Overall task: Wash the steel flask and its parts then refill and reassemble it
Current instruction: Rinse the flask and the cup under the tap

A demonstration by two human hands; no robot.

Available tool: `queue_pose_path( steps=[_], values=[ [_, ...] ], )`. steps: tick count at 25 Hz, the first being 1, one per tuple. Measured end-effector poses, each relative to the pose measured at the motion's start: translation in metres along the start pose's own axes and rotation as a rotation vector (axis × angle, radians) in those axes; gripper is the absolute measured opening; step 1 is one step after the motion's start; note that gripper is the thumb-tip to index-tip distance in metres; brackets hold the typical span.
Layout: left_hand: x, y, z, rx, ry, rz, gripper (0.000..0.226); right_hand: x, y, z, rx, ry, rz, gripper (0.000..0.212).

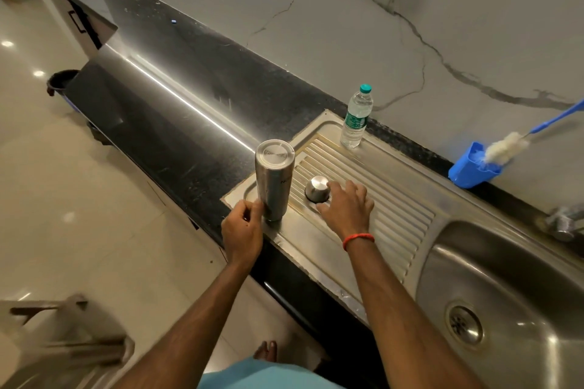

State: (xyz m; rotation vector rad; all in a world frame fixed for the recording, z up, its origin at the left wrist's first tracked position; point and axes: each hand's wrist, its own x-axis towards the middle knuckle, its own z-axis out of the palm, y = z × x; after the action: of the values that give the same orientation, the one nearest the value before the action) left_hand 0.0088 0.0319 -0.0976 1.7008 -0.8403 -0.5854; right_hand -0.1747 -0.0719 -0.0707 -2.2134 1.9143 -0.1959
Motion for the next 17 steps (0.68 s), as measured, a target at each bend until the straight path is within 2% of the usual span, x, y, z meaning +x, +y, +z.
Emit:
queue_pose_path(
  steps=[2, 3, 6, 10, 17],
  values=[
    [-0.014, -0.01, 0.007, 0.013, -0.089, 0.074, 0.027, -0.008, 0.009, 0.015, -0.032, -0.101, 0.015, 0.063],
    [-0.02, -0.012, 0.01, 0.025, -0.123, 0.109, 0.027, -0.013, 0.014, 0.021, -0.012, -0.105, 0.007, 0.063],
    [-0.032, -0.012, 0.022, 0.065, -0.206, 0.179, 0.027, -0.026, 0.026, 0.023, 0.013, -0.009, -0.006, 0.051],
    [-0.039, -0.004, 0.04, 0.051, -0.367, 0.2, 0.028, -0.036, 0.041, 0.006, 0.108, 0.04, 0.015, 0.046],
    [-0.062, 0.047, 0.07, -0.068, -0.607, 0.226, 0.031, -0.063, 0.053, -0.051, 0.326, 0.128, 0.028, 0.053]
  ],
)
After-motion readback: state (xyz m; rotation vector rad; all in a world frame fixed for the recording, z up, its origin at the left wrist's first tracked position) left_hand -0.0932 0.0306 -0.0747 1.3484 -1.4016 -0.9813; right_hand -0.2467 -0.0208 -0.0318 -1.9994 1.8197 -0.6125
